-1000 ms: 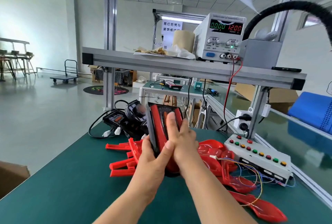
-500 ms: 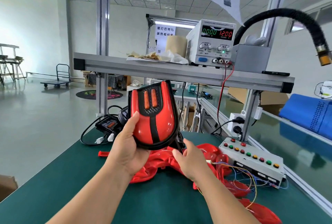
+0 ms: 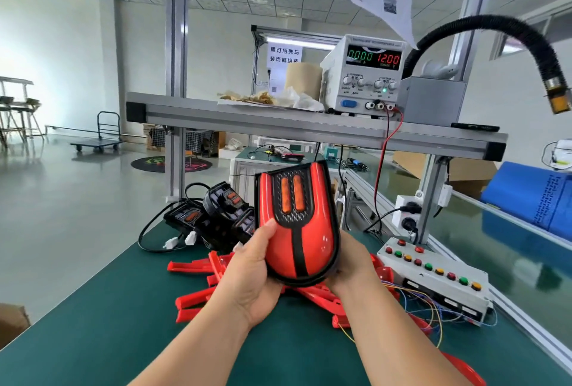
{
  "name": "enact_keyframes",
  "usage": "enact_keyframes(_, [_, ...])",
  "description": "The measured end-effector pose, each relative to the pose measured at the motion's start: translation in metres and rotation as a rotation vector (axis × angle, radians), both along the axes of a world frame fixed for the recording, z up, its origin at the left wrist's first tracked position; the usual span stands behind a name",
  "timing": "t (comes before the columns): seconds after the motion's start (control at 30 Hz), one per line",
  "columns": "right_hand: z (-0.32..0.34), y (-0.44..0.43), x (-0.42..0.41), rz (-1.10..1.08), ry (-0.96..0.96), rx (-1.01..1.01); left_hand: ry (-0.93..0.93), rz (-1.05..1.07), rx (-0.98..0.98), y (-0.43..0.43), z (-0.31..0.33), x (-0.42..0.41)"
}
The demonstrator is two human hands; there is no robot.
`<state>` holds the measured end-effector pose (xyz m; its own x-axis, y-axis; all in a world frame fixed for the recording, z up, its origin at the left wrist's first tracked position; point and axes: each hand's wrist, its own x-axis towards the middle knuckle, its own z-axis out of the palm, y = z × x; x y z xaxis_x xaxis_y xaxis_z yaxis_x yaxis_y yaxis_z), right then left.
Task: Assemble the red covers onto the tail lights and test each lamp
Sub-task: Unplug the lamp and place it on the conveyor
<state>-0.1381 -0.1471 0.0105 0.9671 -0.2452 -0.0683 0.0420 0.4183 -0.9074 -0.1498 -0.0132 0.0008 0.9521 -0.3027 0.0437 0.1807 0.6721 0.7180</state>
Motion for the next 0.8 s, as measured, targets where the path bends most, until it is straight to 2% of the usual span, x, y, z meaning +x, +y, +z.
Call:
enact_keyframes(0.07, [0.001,0.0,-0.006,0.082,0.023,0.152,-0.013,0.02,0.086,-0.007,-0.003,0.0])
enact_keyframes(0.13, [0.0,-0.006,-0.013,0.082,0.043,0.197,-0.011,0.008,0.204,-0.011,-0.007,-0.002])
enact_keyframes(0.2, [-0.002,-0.016,-0.023,0.065,0.058,0.236,0.009,-0.091,0.349,-0.014,-0.01,-0.006])
enact_keyframes(0.3, [-0.004,-0.034,-0.044,0.008,0.066,0.226,0.037,-0.189,0.386,-0.025,-0.008,-0.01])
enact_keyframes(0.5, [-0.006,-0.074,-0.114,-0.068,-0.065,0.119,0.053,-0.377,0.558,-0.08,0.019,-0.024])
enact_keyframes(0.67, [0.007,-0.123,-0.155,-0.437,-0.05,0.155,0.061,-0.568,0.594,-0.164,0.035,-0.047])
enact_keyframes(0.8, [0.019,-0.179,-0.18,-0.641,-0.039,0.206,0.043,-0.675,0.649,-0.239,0.042,-0.061])
